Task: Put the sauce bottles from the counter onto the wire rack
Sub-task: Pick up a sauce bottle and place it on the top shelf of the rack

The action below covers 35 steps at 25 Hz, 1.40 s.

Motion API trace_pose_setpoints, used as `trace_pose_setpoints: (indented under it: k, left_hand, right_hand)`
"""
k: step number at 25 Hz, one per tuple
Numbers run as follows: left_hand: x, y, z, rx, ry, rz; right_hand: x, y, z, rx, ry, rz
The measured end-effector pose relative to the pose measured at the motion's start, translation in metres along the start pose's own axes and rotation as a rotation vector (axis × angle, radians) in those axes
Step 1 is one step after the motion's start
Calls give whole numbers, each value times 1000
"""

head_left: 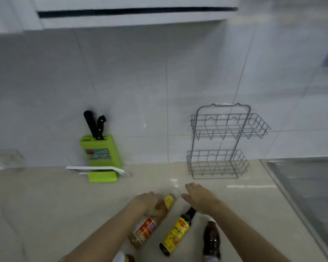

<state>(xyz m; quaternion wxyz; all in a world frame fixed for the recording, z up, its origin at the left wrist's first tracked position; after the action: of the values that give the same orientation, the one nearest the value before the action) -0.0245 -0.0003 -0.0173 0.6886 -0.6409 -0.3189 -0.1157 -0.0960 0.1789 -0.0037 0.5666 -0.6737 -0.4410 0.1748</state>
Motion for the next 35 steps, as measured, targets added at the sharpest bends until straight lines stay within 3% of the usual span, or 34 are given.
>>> trace_pose_setpoints:
  k: [8, 14, 18, 20, 23, 27, 35]
  left_hand:
    - [-29, 33, 4, 156, -19, 0]
    - [-18, 13, 0, 336, -1, 118]
    - [10, -36, 19, 505, 74, 346]
    - [28, -62, 36, 608, 116, 425]
    - [52, -98, 60, 816, 220, 466]
    - [55, -144, 70, 931, 447, 241]
    - [20, -172, 74, 966, 228, 341]
  right_hand:
    - [-30, 40, 1, -111, -16, -79]
    - [-28, 23, 5, -461, 218, 231]
    - [-16, -32, 1, -954, 122, 461]
    - [-8, -68, 0, -1040, 71, 565]
    - [7, -126, 2, -853, 37, 677]
    - [40, -220, 4, -440, -9, 833]
    - [61, -325, 21, -391, 75, 1263]
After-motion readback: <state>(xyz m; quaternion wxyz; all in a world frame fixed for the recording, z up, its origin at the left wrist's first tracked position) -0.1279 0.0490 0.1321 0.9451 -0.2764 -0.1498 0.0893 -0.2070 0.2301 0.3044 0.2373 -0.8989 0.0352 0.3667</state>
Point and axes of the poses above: each hand's wrist, its own x-axis away from the middle knuckle, its own y-axis out of the palm, z = x × y, the point moved 3 cm from there along -x, towards the middle knuckle, and after that the axes turned 14 degrees about -y, right-handed, at the moved point
